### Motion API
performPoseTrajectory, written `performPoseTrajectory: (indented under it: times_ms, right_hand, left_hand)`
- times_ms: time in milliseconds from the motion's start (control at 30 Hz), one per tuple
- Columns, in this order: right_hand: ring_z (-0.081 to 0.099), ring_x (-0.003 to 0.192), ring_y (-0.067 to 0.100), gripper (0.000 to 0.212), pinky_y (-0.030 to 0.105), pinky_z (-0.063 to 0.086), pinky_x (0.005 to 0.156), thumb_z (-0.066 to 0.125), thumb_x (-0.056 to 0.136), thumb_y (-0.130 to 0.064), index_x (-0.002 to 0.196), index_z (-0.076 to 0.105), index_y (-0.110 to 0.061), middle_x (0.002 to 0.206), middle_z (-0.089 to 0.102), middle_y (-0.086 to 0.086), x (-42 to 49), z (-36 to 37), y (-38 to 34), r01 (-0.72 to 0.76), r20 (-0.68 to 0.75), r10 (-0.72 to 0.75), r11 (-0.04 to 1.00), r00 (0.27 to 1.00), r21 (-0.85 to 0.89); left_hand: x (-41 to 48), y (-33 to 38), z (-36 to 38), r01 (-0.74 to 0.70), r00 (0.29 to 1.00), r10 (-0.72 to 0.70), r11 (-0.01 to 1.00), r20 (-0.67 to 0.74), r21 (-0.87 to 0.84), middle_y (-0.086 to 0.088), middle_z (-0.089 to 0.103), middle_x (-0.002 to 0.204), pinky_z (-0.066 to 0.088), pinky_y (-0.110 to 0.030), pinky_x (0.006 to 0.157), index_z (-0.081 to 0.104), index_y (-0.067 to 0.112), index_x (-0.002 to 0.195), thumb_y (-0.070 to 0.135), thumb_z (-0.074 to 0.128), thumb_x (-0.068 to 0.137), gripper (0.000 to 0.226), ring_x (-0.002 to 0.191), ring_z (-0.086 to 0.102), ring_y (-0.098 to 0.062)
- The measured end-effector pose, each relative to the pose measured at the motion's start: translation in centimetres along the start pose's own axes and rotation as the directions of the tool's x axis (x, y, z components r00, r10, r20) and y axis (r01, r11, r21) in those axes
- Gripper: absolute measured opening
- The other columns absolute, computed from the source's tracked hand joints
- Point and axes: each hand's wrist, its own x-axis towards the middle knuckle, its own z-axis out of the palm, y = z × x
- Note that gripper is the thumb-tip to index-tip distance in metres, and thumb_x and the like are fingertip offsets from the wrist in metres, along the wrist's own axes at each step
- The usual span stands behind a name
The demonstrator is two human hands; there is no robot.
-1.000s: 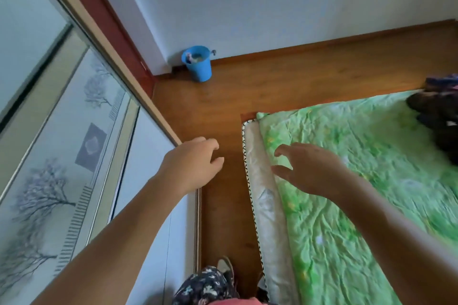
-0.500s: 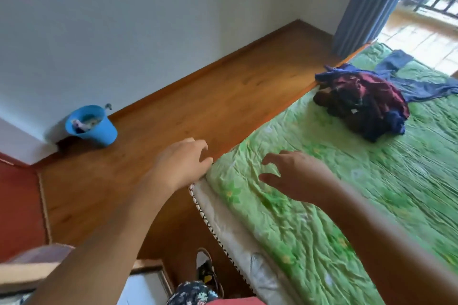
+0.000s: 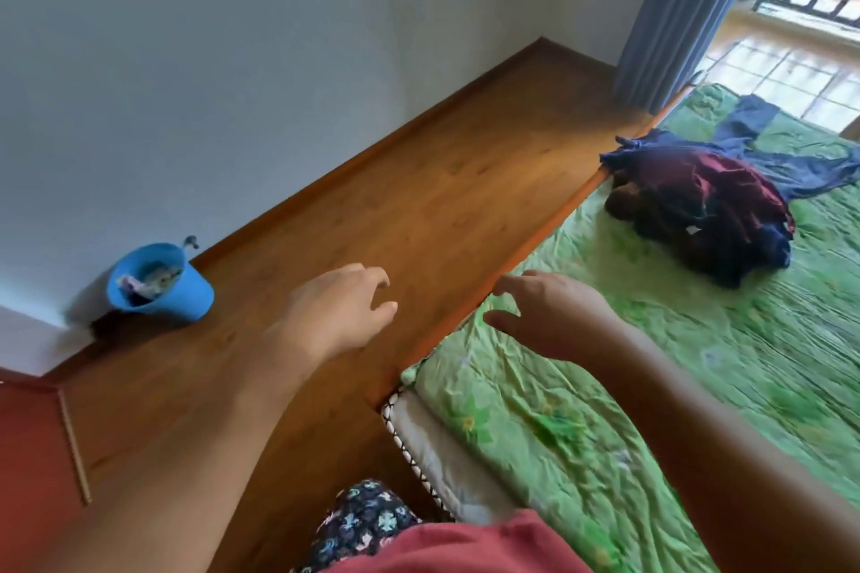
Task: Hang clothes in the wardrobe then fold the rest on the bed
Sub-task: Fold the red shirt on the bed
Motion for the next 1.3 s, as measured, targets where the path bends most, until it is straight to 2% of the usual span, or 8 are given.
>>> performPoseTrajectory:
  times_ms: [100,300,500,700,900,1067,1200,1300]
  right_hand:
    - [0.063,0.114,0.025,0.047,0.041,0.055,0.089,0.048,0.096,-0.065,0.132,0.053,-0.035,0.123,0.064,-0.001,3.4,-0.2,-1.9,0.015,0.007,-0.015,0.999,1.000,-0.030]
    - [0.061,0.115,0.025,0.048,0.042,0.055,0.088,0.050,0.095,-0.066,0.132,0.053,-0.035,0.124,0.062,-0.002,13.0,-0.2,-7.4,-0.055,-0.011,0.055,0.998,0.998,-0.005]
    - [0.061,0.116,0.024,0.049,0.036,0.050,0.082,0.050,0.094,-0.067,0.133,0.053,-0.037,0.126,0.061,-0.003,25.4,-1.4,-16.2,-0.199,-0.010,0.200,0.978,0.980,0.069]
    - [0.062,0.114,0.022,0.049,0.040,0.055,0.087,0.051,0.093,-0.068,0.132,0.054,-0.037,0.125,0.062,-0.005,34.7,-4.9,-21.2,-0.268,-0.043,0.273,0.958,0.961,0.098]
    - [0.062,0.107,0.019,0.047,0.034,0.051,0.075,0.051,0.093,-0.068,0.129,0.055,-0.037,0.120,0.063,-0.007,36.9,-6.5,-18.9,-0.414,-0.057,0.425,0.899,0.903,0.145]
    - [0.059,0.092,0.013,0.043,0.029,0.051,0.067,0.050,0.095,-0.066,0.125,0.056,-0.036,0.112,0.062,-0.009,35.9,-7.4,-14.2,-0.541,-0.109,0.570,0.814,0.814,0.212]
    - [0.062,0.095,0.017,0.042,0.038,0.057,0.078,0.049,0.096,-0.065,0.122,0.057,-0.033,0.110,0.064,-0.006,36.3,-8.6,-8.9,-0.614,-0.107,0.650,0.750,0.752,0.244]
    - [0.062,0.100,0.020,0.043,0.038,0.055,0.080,0.049,0.095,-0.067,0.121,0.057,-0.033,0.113,0.064,-0.004,37.3,-10.0,-3.3,-0.675,-0.091,0.720,0.681,0.688,0.284]
  left_hand:
    - [1.9,-3.5,-0.2,-0.012,1.000,0.012,1.000,0.027,-0.011,0.014,0.056,0.132,0.054,-0.037,0.086,0.049,0.037,0.137,0.055,0.047,0.098,0.043,0.112,0.058,-0.011]
    - [10.1,-12.6,-1.2,-0.084,0.996,0.084,0.996,-0.009,-0.012,0.014,0.056,0.134,0.045,-0.024,0.074,0.049,0.039,0.137,0.055,0.050,0.098,0.042,0.112,0.060,-0.011]
    - [19.1,-23.3,-6.0,-0.253,0.967,0.254,0.966,-0.020,0.054,0.012,0.058,0.131,0.051,-0.024,0.076,0.050,0.035,0.138,0.053,0.050,0.099,0.043,0.111,0.061,-0.011]
    - [26.9,-29.9,-11.9,-0.392,0.915,0.401,0.911,-0.051,0.131,0.009,0.059,0.131,0.055,-0.029,0.079,0.050,0.033,0.138,0.053,0.050,0.098,0.045,0.110,0.062,-0.014]
    - [34.2,-28.7,-14.1,-0.548,0.830,0.556,0.825,-0.026,0.137,0.009,0.058,0.134,0.056,-0.026,0.080,0.050,0.033,0.139,0.054,0.050,0.098,0.046,0.112,0.062,-0.014]
    - [39.5,-22.8,-15.0,-0.691,0.719,0.695,0.711,0.018,0.131,0.010,0.055,0.140,0.057,-0.029,0.087,0.047,0.034,0.143,0.054,0.049,0.099,0.048,0.117,0.060,-0.012]
    - [43.9,-16.6,-15.3,-0.767,0.633,0.774,0.623,0.019,0.153,0.010,0.056,0.136,0.058,-0.026,0.082,0.051,0.032,0.140,0.053,0.050,0.099,0.046,0.111,0.062,-0.012]
    - [48.6,-10.4,-16.0,-0.810,0.570,0.821,0.557,0.027,0.183,0.010,0.058,0.130,0.057,-0.024,0.077,0.053,0.031,0.137,0.052,0.050,0.099,0.044,0.104,0.063,-0.011]
